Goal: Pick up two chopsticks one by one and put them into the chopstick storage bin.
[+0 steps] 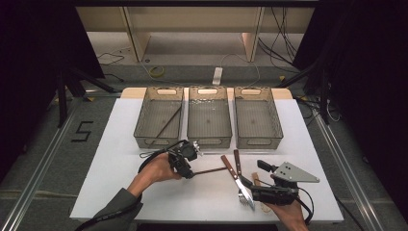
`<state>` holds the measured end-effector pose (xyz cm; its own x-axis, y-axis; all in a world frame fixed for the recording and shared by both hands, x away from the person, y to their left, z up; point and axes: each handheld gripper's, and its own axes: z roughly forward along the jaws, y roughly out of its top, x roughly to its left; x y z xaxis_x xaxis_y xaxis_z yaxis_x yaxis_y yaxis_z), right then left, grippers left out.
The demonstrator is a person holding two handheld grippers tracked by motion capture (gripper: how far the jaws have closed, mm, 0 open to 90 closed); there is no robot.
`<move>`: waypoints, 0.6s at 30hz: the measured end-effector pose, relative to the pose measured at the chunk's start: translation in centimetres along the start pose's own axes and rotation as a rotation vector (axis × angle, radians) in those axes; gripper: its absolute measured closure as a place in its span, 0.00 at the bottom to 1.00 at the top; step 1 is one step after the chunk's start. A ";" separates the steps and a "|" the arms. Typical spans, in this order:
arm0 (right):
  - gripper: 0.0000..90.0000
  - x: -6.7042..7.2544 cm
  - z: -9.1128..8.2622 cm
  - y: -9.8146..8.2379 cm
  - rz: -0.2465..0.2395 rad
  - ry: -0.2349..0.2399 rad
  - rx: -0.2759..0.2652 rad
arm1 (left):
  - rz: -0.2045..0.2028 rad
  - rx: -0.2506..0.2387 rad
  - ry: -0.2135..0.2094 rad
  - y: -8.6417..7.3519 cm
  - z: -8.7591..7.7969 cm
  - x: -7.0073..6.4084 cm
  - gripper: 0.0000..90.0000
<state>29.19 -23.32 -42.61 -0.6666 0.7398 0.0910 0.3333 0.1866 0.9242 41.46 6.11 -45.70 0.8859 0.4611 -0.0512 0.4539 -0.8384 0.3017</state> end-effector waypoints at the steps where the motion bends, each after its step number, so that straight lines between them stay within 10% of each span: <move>1: 0.23 0.0 0.0 0.0 -0.001 0.000 0.000 | 0.003 -0.001 0.000 0.0 0.0 0.0 0.71; 18: 0.23 0.0 0.0 0.0 0.002 0.002 0.004 | 0.058 0.030 0.017 0.2 0.4 -0.5 0.84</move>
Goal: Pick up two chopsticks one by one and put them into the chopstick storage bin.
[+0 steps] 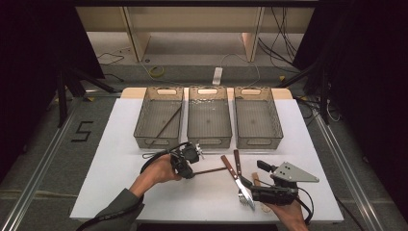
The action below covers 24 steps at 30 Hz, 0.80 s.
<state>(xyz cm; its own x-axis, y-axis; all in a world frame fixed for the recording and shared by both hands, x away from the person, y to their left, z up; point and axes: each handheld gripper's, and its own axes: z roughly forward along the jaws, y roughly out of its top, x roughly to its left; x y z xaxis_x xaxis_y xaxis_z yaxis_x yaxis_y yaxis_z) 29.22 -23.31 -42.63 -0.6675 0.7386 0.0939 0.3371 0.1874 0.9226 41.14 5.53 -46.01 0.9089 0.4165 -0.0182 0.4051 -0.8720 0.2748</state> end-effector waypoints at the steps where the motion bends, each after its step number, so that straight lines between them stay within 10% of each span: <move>1: 0.23 0.0 0.0 0.0 0.001 0.000 0.000 | 0.008 0.005 0.001 0.0 0.0 0.0 0.85; 24: 0.23 -0.1 0.0 0.0 0.002 -0.002 0.006 | 0.055 0.007 -0.007 0.0 -0.1 -0.3 0.94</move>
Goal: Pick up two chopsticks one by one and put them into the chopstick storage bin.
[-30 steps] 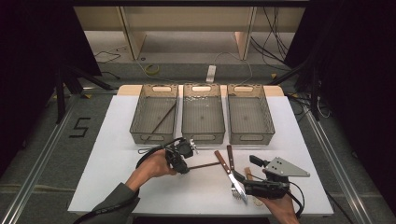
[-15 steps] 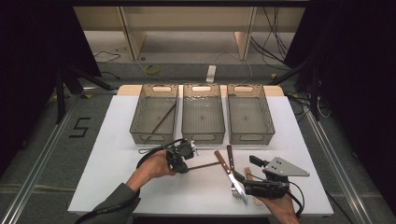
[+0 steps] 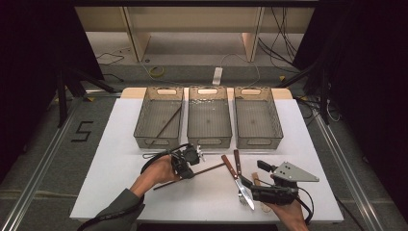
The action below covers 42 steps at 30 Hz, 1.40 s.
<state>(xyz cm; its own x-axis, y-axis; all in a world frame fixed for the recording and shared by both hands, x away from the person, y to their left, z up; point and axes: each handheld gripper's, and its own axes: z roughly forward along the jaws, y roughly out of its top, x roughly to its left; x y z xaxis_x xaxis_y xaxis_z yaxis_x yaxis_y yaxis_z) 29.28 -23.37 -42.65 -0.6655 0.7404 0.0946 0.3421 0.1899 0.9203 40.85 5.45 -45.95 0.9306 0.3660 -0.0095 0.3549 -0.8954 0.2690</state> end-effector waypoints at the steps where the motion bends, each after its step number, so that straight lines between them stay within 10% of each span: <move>1: 0.23 0.0 0.0 0.0 0.000 0.000 0.000 | 0.001 0.000 -0.001 0.0 0.0 -0.1 0.94; 23: 0.23 -0.1 -0.1 0.0 0.001 -0.004 -0.001 | -0.036 -0.123 0.031 -1.0 -6.1 1.3 0.94; 42: 0.23 0.0 0.0 0.0 -0.001 -0.002 0.001 | -0.223 -0.351 0.116 -4.9 -11.6 5.1 0.94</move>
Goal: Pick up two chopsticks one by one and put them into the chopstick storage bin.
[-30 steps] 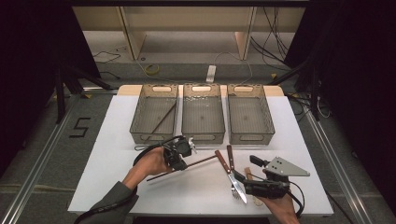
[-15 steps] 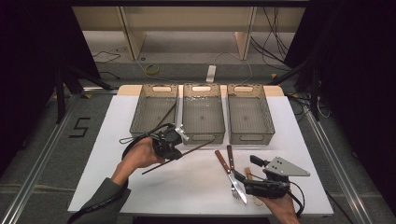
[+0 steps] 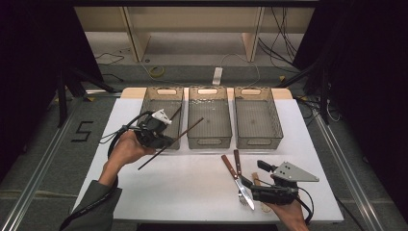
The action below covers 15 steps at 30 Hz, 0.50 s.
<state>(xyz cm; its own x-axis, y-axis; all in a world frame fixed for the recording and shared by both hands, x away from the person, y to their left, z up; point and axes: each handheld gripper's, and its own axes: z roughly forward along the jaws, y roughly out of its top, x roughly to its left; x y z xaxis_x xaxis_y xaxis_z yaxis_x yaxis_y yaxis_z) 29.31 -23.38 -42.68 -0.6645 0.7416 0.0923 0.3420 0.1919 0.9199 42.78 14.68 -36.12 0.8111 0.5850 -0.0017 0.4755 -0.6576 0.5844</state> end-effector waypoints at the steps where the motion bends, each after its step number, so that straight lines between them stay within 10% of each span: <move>1: 0.23 0.0 0.0 0.0 0.000 0.000 0.000 | -0.009 -0.007 0.006 0.0 -0.1 0.1 0.94; 15: 0.23 -0.1 0.0 0.0 0.004 -0.003 -0.001 | -0.097 -0.130 0.077 0.3 -1.6 1.5 0.94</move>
<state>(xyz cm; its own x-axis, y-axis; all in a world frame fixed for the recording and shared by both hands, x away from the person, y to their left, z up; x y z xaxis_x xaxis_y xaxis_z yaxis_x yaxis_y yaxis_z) 29.38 -23.42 -42.72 -0.6609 0.7444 0.0950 0.3444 0.1884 0.9197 43.56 16.16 -34.62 0.7326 0.6806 -0.0038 0.4980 -0.5322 0.6847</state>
